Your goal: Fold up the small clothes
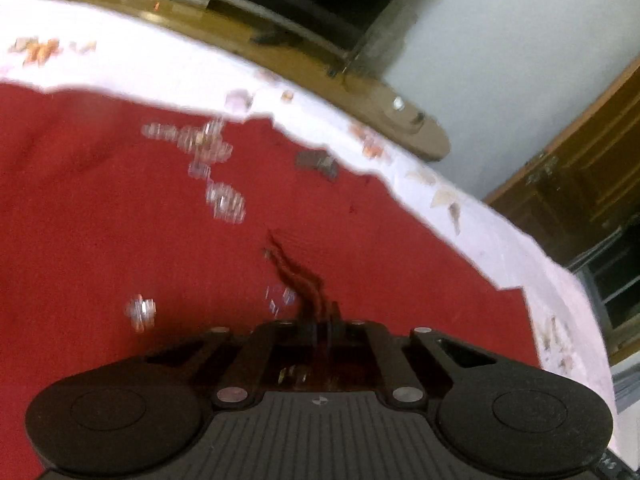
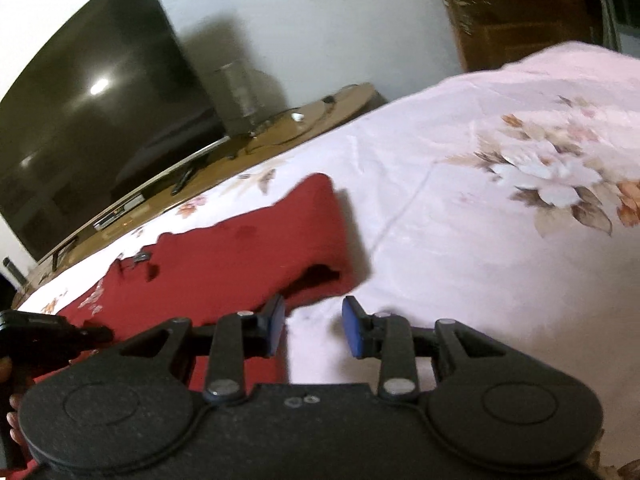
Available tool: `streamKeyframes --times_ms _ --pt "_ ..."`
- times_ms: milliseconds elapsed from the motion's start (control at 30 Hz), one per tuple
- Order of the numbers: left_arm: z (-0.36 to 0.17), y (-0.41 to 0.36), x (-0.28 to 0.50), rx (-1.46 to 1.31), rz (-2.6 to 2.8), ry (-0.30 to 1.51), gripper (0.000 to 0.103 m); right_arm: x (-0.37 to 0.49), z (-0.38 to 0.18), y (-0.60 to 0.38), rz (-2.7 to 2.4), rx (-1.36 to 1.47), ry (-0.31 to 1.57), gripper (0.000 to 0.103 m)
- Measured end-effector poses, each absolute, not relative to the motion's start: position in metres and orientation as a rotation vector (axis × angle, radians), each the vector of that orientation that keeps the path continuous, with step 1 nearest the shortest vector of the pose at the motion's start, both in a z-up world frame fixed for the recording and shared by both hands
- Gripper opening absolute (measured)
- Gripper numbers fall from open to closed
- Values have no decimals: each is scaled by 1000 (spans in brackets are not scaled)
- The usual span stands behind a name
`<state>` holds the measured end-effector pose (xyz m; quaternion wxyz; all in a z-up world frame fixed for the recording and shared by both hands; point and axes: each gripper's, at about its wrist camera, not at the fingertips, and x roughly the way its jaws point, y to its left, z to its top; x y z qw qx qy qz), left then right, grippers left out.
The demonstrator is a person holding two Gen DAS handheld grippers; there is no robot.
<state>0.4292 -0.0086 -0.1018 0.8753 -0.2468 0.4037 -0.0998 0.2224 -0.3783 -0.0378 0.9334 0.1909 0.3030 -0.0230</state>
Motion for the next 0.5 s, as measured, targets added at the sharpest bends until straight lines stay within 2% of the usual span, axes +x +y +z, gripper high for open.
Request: streamKeyframes --times_ms 233,500 --pt "-72 35 414 -496 -200 769 4 251 -49 -382 -16 421 658 36" --pt "-83 96 395 -521 -117 766 4 271 -55 -358 22 378 691 38"
